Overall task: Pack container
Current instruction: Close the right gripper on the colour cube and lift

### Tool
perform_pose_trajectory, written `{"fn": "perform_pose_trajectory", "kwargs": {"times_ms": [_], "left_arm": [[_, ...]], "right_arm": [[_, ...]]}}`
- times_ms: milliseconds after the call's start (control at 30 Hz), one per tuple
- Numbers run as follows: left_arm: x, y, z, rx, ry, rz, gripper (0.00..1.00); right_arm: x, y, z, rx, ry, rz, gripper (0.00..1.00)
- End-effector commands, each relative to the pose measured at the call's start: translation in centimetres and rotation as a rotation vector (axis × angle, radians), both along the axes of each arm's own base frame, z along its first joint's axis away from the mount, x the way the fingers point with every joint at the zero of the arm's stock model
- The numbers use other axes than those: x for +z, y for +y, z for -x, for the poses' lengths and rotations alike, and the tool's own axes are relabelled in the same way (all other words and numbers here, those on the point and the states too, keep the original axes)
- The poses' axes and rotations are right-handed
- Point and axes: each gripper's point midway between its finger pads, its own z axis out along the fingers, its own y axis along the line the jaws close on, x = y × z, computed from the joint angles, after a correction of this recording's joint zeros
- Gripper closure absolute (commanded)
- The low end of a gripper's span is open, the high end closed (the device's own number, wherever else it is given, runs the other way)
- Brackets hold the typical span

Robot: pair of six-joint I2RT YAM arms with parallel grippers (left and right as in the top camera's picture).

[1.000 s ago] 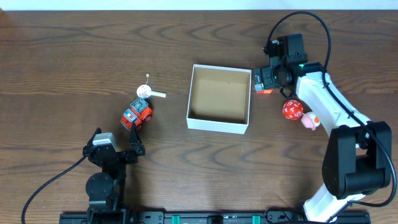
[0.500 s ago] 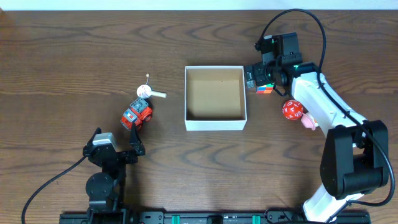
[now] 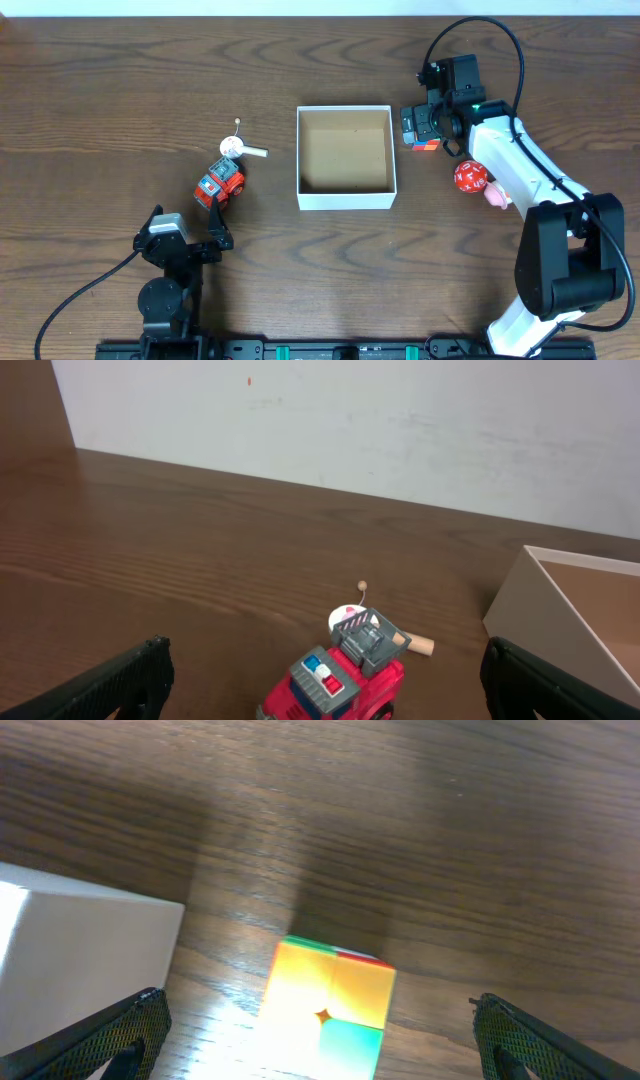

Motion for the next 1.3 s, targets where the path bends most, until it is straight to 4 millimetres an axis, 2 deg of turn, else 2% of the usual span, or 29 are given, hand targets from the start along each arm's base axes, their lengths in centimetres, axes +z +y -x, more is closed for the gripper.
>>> {"fn": "perform_pose_trajectory", "kwargs": {"times_ms": [0,200,600,767,867,967,1000,1067,1267], "left_arm": [[-1.9,0.1,0.0,0.006,0.052,0.007,0.02],[-1.9,0.1,0.0,0.006,0.052,0.007,0.02],[-1.9,0.1,0.0,0.006,0.052,0.007,0.02],[-1.9,0.1,0.0,0.006,0.052,0.007,0.02],[-1.9,0.1,0.0,0.006,0.052,0.007,0.02],[-1.9,0.1,0.0,0.006,0.052,0.008,0.02],[-1.9,0.1,0.0,0.006,0.052,0.007,0.02],[-1.9,0.1,0.0,0.006,0.052,0.007,0.02],[-1.9,0.1,0.0,0.006,0.052,0.008,0.02]], "right_arm": [[0.2,-0.5,-0.4,-0.037,-0.015,0.026,0.01],[-0.5,-0.6,-0.2,-0.057,-0.001,0.018,0.01],[-5.8,-0.7,0.3,-0.071,0.102,0.033,0.01],[-6.1,-0.7,0.2,-0.071,0.104,0.033,0.01],[-6.0,-0.6,0.1,-0.071,0.097,0.031,0.16],[-5.9,-0.6,0.0,-0.071,0.093,0.031,0.4],[-5.8,-0.6,0.0,-0.071,0.091,0.03,0.45],[-5.8,-0.6,-0.1,-0.071,0.091,0.03,0.49],[-5.8,-0.6,-0.1,-0.071,0.091,0.03,0.51]]}}
